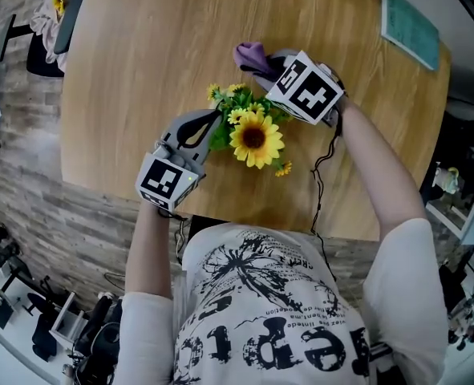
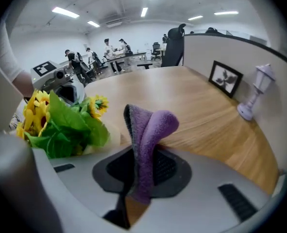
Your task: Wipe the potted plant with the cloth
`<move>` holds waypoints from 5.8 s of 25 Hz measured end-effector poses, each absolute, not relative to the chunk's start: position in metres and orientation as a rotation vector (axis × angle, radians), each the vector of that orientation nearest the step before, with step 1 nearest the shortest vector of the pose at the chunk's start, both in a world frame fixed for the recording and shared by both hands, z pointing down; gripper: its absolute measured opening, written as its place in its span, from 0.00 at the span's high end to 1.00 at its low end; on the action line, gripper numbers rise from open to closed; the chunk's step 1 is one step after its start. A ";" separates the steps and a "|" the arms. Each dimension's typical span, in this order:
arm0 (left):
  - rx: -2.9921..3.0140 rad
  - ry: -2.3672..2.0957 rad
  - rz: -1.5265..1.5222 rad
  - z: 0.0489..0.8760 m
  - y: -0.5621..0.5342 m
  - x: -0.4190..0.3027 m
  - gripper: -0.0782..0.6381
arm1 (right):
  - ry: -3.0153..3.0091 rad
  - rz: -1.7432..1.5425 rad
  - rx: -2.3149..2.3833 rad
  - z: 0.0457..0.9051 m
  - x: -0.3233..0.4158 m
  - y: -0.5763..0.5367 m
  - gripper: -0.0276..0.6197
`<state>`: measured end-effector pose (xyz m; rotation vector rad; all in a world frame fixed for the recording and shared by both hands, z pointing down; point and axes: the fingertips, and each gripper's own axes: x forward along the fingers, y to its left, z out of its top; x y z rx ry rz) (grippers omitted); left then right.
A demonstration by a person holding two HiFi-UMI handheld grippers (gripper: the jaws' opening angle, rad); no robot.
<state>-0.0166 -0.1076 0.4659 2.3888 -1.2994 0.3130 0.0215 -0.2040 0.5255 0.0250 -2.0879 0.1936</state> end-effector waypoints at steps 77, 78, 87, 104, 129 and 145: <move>2.591 -1.421 0.256 0.349 -0.120 -0.084 0.89 | -2.371 0.220 0.774 0.355 0.017 -0.175 0.85; 2.613 -1.396 0.250 0.344 -0.118 -0.090 0.89 | -2.377 0.229 0.797 0.351 0.006 -0.171 0.85; 2.707 -1.220 0.283 0.345 -0.107 -0.152 0.89 | -2.304 0.381 0.915 0.374 -0.078 -0.127 0.85; 2.741 -0.934 0.347 0.411 -0.083 -0.170 0.89 | -1.968 0.925 1.220 0.517 -0.090 -0.087 0.85; 2.729 -0.900 0.348 0.426 -0.075 -0.147 0.89 | -1.910 1.233 1.204 0.540 -0.058 -0.048 0.84; 2.720 -0.894 0.312 0.430 -0.044 -0.096 0.89 | -1.930 1.112 0.888 0.545 -0.022 0.013 0.83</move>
